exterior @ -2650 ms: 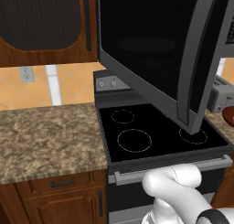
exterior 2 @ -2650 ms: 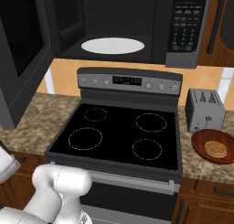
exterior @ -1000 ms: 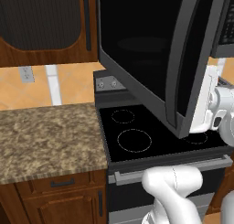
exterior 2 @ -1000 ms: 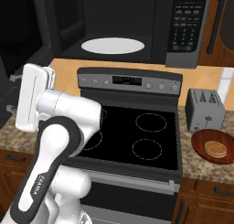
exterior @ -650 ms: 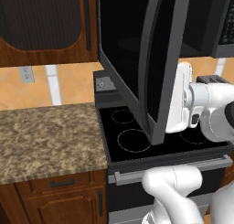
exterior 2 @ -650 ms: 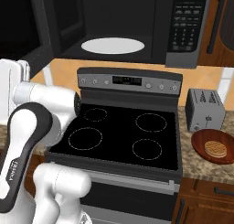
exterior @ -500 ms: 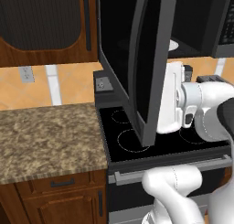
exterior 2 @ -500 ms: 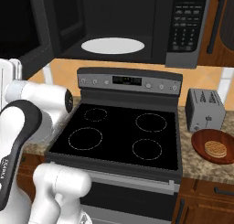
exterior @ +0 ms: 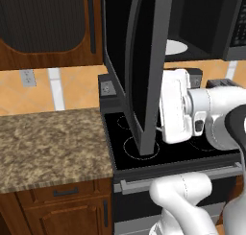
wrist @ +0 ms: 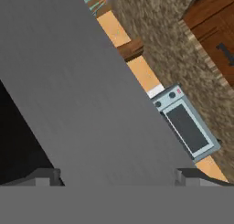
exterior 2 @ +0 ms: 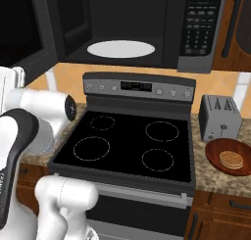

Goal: Open the microwave, place the bowl with waffle inside the microwave, then close the microwave door and turn it on.

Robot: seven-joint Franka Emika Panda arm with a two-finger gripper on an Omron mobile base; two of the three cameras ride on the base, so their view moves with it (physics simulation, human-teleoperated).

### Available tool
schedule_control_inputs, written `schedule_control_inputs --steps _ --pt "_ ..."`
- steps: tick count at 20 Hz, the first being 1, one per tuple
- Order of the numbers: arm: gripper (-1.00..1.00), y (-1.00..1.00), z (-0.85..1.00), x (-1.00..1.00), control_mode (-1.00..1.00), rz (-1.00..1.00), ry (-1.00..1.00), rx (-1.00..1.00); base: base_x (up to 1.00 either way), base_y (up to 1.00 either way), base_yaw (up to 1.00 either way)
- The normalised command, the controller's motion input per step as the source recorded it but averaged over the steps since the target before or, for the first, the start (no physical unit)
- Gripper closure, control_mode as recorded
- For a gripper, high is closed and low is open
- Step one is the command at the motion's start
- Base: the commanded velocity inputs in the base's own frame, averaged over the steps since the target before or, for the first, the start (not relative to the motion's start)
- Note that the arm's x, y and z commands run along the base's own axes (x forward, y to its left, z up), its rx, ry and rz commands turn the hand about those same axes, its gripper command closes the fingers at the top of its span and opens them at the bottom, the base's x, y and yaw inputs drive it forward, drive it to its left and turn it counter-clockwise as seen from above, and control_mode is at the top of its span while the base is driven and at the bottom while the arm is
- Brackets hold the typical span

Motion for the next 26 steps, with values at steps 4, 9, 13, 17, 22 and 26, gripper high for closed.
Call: schedule_control_inputs --steps 4,9,13,17,22,26 --pt "-1.00 -0.94 -0.11 0.43 -1.00 -0.16 0.21 0.00 0.00 0.00 0.00" --pt "-1.00 -1.00 -0.26 0.87 -1.00 -0.23 0.22 -0.05 0.00 0.00 0.00" --pt "-1.00 -1.00 -0.56 0.90 -1.00 -0.16 -0.01 -0.32 0.00 0.00 0.00" --pt "-1.00 -0.85 -0.84 0.41 -1.00 -0.01 -0.39 -0.52 0.00 0.00 0.00" --pt "-1.00 -0.73 -1.00 0.08 -1.00 0.15 -0.46 -0.68 0.00 0.00 0.00" --pt "-1.00 -0.46 -0.94 0.23 -1.00 0.17 -0.35 -0.84 0.00 0.00 0.00"
